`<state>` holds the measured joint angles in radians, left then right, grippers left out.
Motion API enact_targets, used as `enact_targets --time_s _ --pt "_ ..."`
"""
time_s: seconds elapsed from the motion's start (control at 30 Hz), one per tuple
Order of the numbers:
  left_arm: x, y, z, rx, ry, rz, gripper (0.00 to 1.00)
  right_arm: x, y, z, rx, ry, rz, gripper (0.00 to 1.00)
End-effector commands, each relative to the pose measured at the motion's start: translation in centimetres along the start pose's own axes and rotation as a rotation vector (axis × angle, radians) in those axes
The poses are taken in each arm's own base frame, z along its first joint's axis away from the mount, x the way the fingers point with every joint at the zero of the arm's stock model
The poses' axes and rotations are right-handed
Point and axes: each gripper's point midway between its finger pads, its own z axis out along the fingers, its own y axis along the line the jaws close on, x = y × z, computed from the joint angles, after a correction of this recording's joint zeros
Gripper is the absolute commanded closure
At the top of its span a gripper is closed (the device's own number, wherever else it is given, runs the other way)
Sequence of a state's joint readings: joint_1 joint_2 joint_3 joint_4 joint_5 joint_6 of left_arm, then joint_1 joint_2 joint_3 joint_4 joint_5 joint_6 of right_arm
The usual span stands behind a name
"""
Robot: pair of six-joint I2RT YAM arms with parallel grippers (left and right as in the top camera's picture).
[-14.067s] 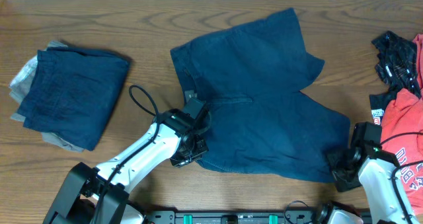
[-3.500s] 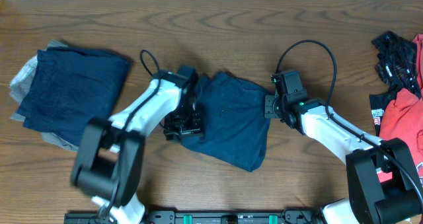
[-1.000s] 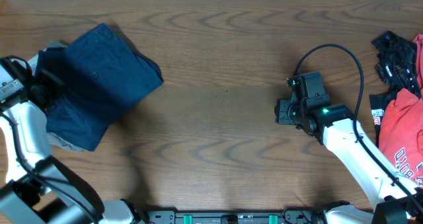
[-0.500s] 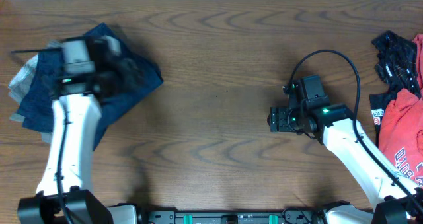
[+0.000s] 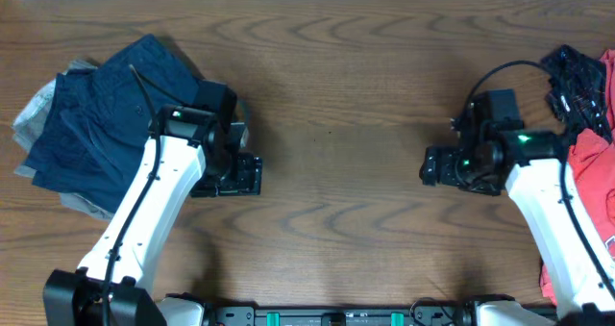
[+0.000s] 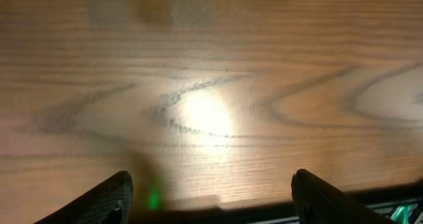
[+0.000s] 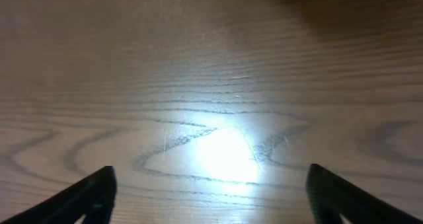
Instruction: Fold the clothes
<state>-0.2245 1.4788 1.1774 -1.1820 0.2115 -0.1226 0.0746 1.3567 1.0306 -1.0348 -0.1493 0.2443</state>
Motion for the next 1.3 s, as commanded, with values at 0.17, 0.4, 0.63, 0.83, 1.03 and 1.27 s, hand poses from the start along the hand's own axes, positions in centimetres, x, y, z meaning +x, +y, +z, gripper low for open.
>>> enact_targets --time_s 0.17,0.4,0.63,0.83,1.03,1.27 --pt "0.9 0.1 -5.5 -0.058 -0.387 0.073 0.18 -0.3 0.2 -6.8 -0.045 -0.330 -0.010 0.01" --pt "3.7 0.3 -7.6 0.005 -0.768 0.019 0.02 1.5 -1.1 -10.6 -0.025 -0.602 -0.005 0.01" --pt "5.4 0.6 -9.2 0.085 -0.924 0.021 0.02 2.5 -1.0 -11.7 -0.052 -0.664 -0.009 0.01" --pt "5.9 0.9 -9.0 0.082 -0.918 0.021 0.02 2.6 -1.1 -11.6 -0.050 -0.656 -0.008 0.01" --pt "5.9 0.9 -9.0 0.082 -0.918 0.021 0.02 2.6 -1.1 -11.6 -0.050 -0.656 -0.008 0.01" --pt "5.9 0.9 -9.0 0.082 -0.918 0.021 0.02 2.6 -1.1 -11.6 -0.050 -0.656 -0.008 0.01"
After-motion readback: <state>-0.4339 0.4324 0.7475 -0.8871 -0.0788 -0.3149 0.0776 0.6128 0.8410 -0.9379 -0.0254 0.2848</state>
